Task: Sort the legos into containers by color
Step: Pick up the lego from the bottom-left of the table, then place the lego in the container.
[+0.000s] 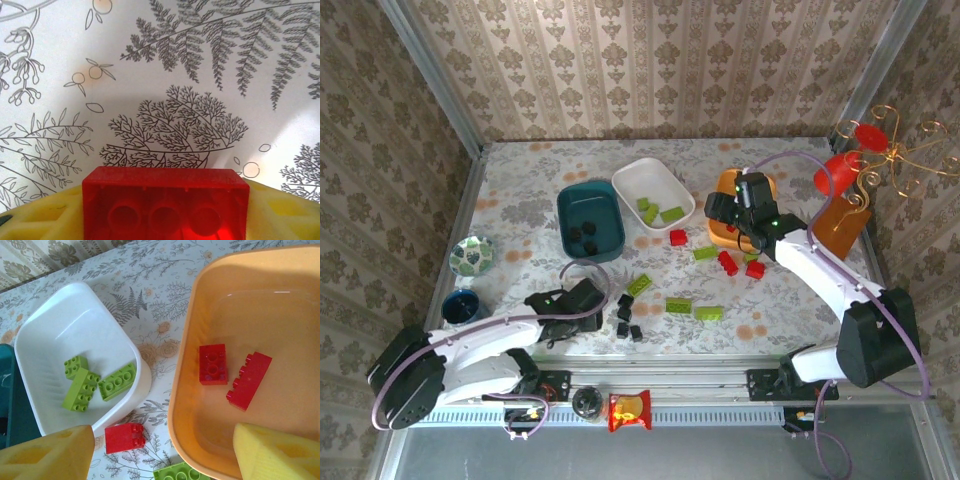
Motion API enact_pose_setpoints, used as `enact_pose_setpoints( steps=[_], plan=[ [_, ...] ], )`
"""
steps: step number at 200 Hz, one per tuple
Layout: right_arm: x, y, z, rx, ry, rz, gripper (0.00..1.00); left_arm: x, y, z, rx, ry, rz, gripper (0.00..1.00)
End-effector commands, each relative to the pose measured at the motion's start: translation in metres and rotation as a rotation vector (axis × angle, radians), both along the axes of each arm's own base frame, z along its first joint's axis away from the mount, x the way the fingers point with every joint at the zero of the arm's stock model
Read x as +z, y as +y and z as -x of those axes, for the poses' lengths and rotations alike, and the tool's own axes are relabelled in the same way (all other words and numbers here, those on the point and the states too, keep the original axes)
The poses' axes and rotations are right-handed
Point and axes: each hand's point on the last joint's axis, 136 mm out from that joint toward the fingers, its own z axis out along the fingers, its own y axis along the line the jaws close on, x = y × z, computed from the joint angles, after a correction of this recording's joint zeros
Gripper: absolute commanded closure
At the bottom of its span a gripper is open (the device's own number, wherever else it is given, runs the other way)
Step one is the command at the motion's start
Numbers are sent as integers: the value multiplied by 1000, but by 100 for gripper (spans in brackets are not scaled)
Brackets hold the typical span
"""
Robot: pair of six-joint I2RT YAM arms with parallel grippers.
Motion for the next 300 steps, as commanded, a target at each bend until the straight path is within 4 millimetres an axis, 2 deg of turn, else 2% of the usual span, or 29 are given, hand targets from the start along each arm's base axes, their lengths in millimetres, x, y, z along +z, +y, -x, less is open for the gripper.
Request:
enact_pose_setpoints(
  steps=[1, 29, 50, 78, 98, 117, 144, 160, 194, 198, 227, 237, 255, 275, 300],
  plan=[
    [5, -2, 9, -4, -13, -31, 26, 27, -11, -14, -65, -74, 5, 45],
    [4, -6, 23, -18, -26, -64, 25, 76, -47, -45, -188, -174, 18, 45],
    [-1, -11, 34, -33, -24, -68, 25, 111, -93, -76, -295, -234, 57, 45],
    [-7, -24, 51, -72, -18, -46, 25, 153, -167, -115, -451, -293, 148, 47],
    [-8, -32, 63, -96, -22, -38, 25, 166, -216, -139, -538, -307, 180, 48],
    [-7, -39, 74, -118, -30, -38, 25, 165, -254, -160, -588, -295, 214, 49],
    [-2, -53, 90, -161, -54, -17, 26, 160, -299, -178, -644, -278, 276, 49],
    [8, -65, 100, -198, -95, -4, 26, 156, -319, -185, -672, -270, 314, 49],
    [42, -82, 116, -263, -219, -19, 25, 141, -354, -192, -724, -232, 398, 49],
    [45, -84, 118, -267, -232, -22, 26, 144, -358, -193, -728, -236, 412, 49],
    [61, -90, 125, -285, -286, -28, 25, 140, -378, -206, -727, -235, 489, 48],
    [62, -90, 125, -284, -285, -27, 25, 139, -383, -211, -718, -234, 502, 41],
    [60, -89, 125, -279, -277, -24, 25, 134, -388, -220, -695, -224, 527, 18],
    [55, -87, 124, -273, -264, -28, 23, 146, -389, -230, -670, -240, 567, 11],
    [50, -82, 122, -254, -246, -38, 22, 188, -376, -234, -653, -327, 606, 7]
  ],
)
